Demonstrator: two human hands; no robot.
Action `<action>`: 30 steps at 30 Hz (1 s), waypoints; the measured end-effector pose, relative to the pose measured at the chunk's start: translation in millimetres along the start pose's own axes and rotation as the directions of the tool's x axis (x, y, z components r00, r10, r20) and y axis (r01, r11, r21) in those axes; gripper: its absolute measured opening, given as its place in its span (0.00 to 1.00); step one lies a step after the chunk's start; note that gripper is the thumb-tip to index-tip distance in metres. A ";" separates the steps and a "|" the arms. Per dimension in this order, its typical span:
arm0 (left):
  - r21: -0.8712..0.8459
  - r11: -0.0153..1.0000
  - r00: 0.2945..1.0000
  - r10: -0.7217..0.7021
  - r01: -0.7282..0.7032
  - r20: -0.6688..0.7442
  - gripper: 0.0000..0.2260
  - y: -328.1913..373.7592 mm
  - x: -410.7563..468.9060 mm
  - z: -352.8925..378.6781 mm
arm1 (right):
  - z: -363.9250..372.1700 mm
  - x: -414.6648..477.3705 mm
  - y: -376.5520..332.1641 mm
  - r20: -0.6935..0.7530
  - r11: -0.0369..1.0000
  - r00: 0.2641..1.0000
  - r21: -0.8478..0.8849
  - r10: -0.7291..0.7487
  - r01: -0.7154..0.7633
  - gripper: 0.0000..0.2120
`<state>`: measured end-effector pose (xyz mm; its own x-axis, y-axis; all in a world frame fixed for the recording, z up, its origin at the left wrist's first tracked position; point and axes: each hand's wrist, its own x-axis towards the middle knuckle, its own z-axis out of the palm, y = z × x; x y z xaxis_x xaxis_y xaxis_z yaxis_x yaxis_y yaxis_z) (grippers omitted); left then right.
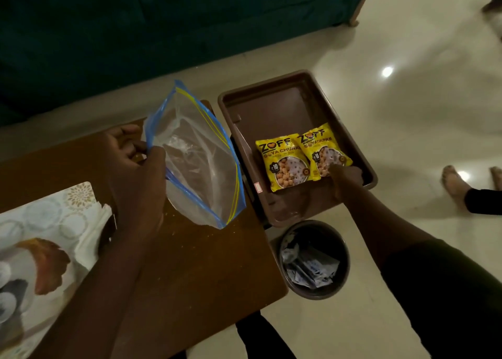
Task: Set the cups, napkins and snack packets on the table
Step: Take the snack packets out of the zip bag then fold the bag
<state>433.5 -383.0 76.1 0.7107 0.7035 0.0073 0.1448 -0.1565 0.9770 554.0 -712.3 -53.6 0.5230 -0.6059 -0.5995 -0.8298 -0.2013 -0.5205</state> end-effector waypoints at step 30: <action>0.054 0.972 0.912 -0.232 0.227 0.339 0.13 -4.8 21.5 -37.0 | 45.5 -216.3 8.3 0.589 0.828 0.608 0.512 -0.532 0.229 0.11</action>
<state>422.6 -341.5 79.5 0.8477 0.4429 -0.2919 0.3392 -0.0294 0.9403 442.8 -547.9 44.0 0.8743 0.1920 -0.4457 -0.4678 0.0887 -0.8794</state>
